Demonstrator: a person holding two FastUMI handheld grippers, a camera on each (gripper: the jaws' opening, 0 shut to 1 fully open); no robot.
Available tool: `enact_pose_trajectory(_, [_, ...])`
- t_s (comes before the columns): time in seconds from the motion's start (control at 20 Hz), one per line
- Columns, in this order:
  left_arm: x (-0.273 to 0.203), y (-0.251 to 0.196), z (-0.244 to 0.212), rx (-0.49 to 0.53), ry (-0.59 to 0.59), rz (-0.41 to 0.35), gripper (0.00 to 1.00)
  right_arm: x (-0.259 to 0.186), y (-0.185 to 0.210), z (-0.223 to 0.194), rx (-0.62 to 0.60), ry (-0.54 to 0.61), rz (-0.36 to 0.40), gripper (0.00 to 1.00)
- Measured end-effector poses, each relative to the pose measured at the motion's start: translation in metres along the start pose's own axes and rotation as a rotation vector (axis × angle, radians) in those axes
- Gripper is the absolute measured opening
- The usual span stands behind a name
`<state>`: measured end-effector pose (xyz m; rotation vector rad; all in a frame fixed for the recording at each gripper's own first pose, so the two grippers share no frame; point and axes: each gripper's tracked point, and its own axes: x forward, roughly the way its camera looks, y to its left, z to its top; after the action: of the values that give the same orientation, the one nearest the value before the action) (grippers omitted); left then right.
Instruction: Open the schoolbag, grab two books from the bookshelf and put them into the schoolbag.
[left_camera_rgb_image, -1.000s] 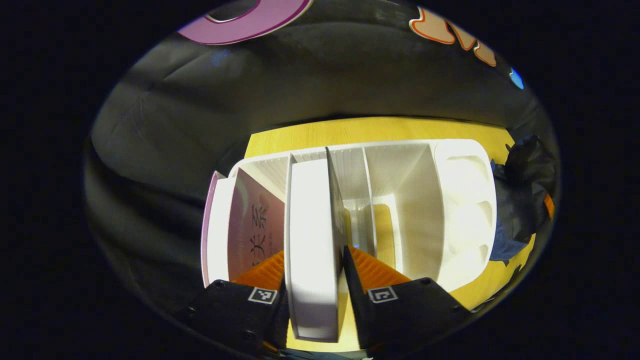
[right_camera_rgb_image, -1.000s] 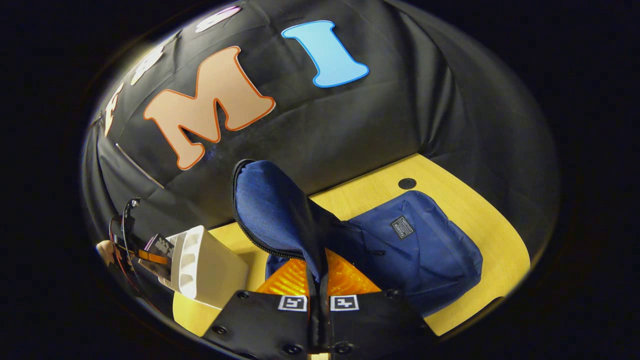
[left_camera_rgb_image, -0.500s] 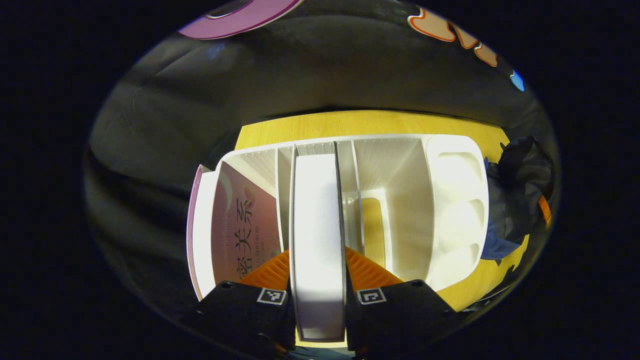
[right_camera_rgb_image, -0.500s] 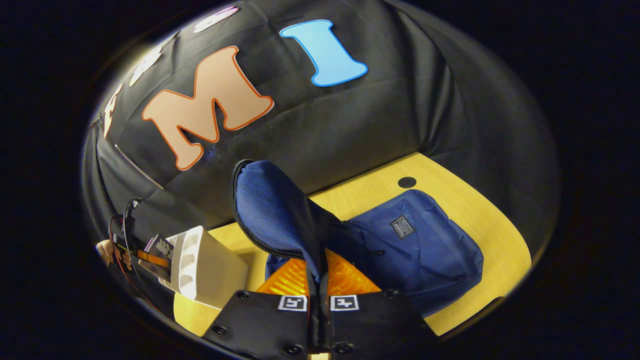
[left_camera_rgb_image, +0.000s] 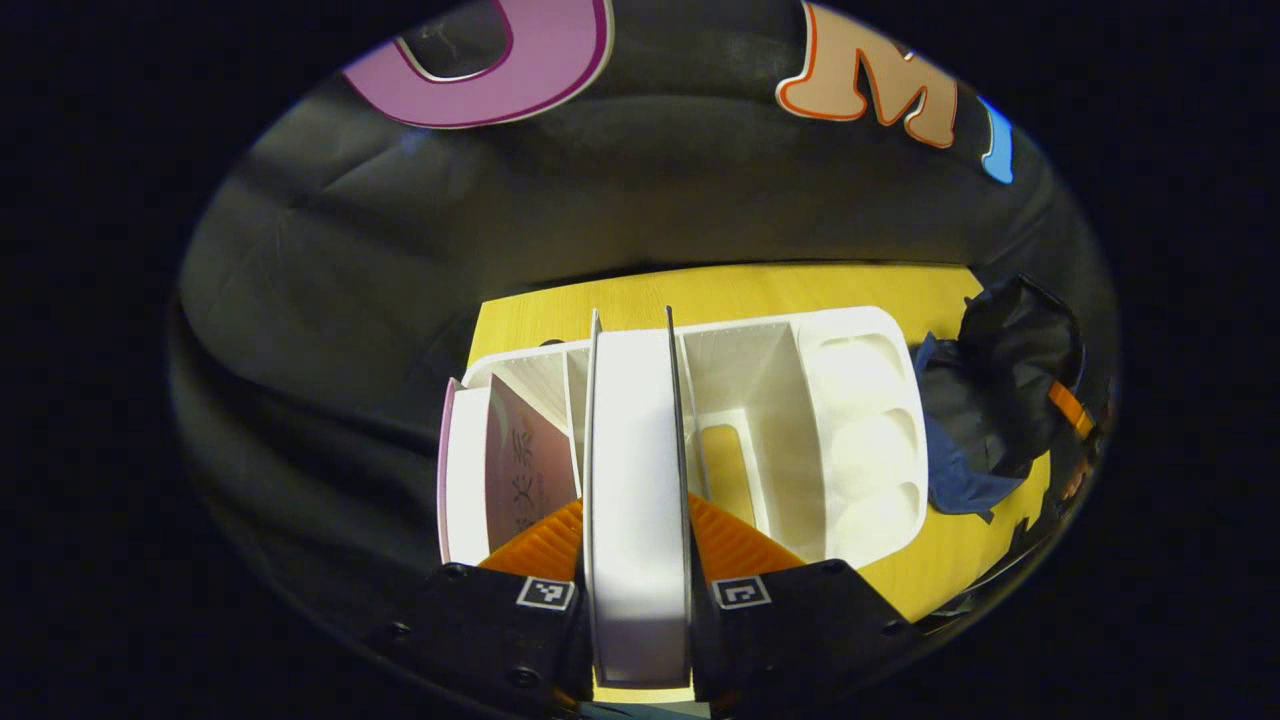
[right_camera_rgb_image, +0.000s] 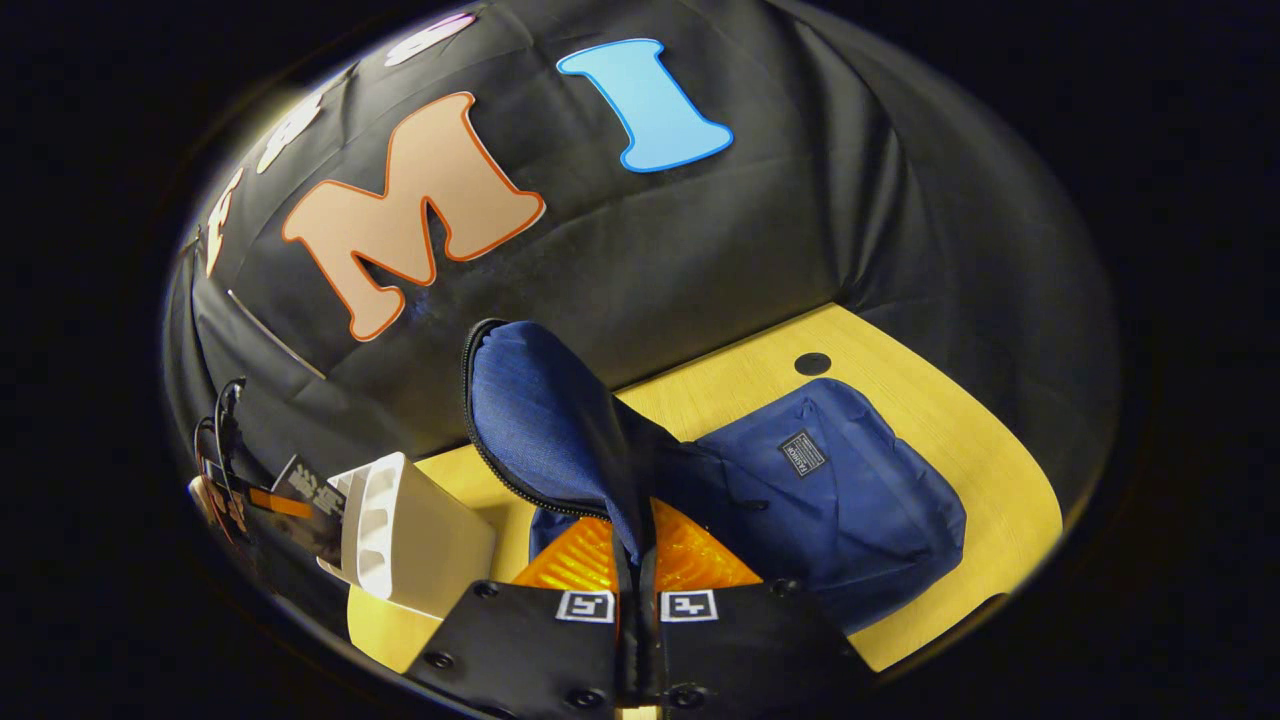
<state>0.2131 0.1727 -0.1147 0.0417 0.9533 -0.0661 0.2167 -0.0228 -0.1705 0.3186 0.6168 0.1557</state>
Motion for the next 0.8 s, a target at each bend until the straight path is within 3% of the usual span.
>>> enact_pose_trajectory(0.55, [-0.063, 0.03, 0.052, -0.293, -0.199, -0.169, 0.35, -0.001, -0.001, -0.001, 0.0, 0.006, -0.006, 0.03])
enact_pose_trajectory(0.8, [-0.078, 0.039, 0.06, -0.452, -0.265, -0.295, 0.34, -0.001, -0.001, -0.001, 0.001, 0.01, -0.01, 0.03])
